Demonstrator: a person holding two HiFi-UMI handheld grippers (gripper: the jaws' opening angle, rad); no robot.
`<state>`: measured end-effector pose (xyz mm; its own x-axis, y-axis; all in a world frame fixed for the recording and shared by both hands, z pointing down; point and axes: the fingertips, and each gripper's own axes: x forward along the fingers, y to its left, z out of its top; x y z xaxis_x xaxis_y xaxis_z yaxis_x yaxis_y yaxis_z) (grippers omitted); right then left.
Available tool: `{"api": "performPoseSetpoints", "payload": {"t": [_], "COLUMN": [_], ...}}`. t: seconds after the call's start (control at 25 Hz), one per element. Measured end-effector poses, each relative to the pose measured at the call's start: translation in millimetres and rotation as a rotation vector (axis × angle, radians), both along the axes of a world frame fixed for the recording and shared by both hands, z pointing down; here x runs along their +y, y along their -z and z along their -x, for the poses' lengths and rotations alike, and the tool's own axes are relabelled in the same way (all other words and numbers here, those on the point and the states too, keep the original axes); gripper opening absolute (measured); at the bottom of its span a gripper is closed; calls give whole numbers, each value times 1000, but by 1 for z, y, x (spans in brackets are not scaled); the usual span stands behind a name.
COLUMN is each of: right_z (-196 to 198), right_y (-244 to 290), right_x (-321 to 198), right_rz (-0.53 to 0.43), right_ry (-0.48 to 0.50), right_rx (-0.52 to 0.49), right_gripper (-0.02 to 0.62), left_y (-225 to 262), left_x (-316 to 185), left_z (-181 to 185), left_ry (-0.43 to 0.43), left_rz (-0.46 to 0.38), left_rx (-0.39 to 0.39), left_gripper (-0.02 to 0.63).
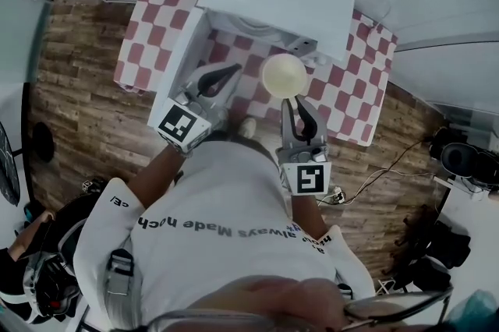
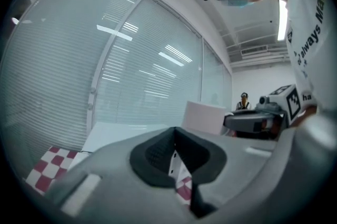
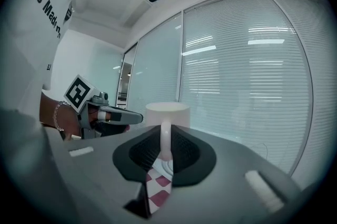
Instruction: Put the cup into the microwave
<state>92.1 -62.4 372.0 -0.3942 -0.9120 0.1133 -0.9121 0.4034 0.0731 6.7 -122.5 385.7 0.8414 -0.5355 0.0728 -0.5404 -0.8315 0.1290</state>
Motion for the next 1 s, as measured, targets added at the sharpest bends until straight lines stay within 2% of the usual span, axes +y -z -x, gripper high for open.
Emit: {"api": "performPoseSetpoints", "payload": {"t": [0.52, 0.76, 1.0], "right_z": [2, 4, 6], "right_y": [-58, -92, -116], "right_x": [-23, -36, -50], "right_rz": [19, 71, 80], "right_ry": [-15, -27, -36], "right_rx": [-2, 10, 27], "right_gripper": [41, 41, 41], "left_y": [-54, -77, -95], "left_x": [-21, -32, -47], "left_z": [-4, -2, 0], "left_ry": [27, 49, 75], "left_rz": [25, 38, 51], "left_rx": [-29, -38, -45], "left_gripper": [3, 3, 3]}}
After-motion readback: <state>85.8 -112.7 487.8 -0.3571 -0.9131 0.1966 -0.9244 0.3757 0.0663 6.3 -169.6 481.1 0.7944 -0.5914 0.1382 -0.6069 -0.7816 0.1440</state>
